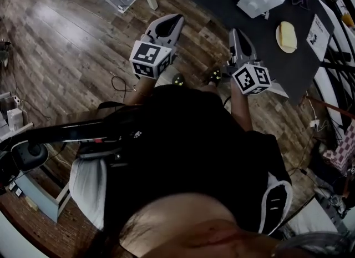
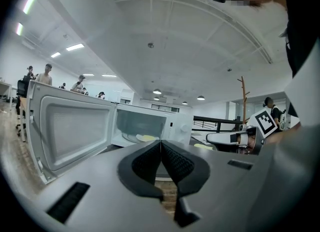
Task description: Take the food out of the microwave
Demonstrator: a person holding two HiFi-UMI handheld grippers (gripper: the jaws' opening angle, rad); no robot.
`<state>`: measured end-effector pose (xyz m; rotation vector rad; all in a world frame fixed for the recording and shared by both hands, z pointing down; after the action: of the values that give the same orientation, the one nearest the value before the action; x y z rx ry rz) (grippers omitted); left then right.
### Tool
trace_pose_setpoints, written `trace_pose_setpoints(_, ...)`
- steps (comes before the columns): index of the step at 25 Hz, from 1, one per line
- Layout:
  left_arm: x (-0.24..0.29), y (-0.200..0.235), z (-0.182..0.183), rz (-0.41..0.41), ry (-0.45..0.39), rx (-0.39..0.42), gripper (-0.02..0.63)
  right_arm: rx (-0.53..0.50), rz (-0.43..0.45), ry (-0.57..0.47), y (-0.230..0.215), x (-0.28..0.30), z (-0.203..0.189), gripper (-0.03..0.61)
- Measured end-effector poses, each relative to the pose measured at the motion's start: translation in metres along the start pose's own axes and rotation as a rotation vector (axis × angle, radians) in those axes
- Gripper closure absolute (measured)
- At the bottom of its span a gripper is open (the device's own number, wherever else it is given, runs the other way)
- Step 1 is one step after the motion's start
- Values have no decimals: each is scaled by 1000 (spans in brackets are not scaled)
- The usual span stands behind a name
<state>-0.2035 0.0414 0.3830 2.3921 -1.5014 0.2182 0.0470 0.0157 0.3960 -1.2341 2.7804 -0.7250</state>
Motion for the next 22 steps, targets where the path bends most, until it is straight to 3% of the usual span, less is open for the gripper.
trace_pose_setpoints(10, -3, 10, -2, -38, -11, -7, 606, -13, -18, 5, 16, 4, -3, 578)
trace_pose_setpoints(22, 23, 27, 6, -58, 6, 19, 606, 21, -40, -17, -2, 25, 1, 578)
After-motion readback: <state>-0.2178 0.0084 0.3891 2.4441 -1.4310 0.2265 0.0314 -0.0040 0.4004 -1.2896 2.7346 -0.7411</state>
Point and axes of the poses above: the fingertips, and each gripper's own axes: x forward along the fingers, y to its left, z out of its top, the point moved 8 cm from there along -x, backward along the fingers, and after that the axes turned 8 degrees about y, right-handed, at the moved point
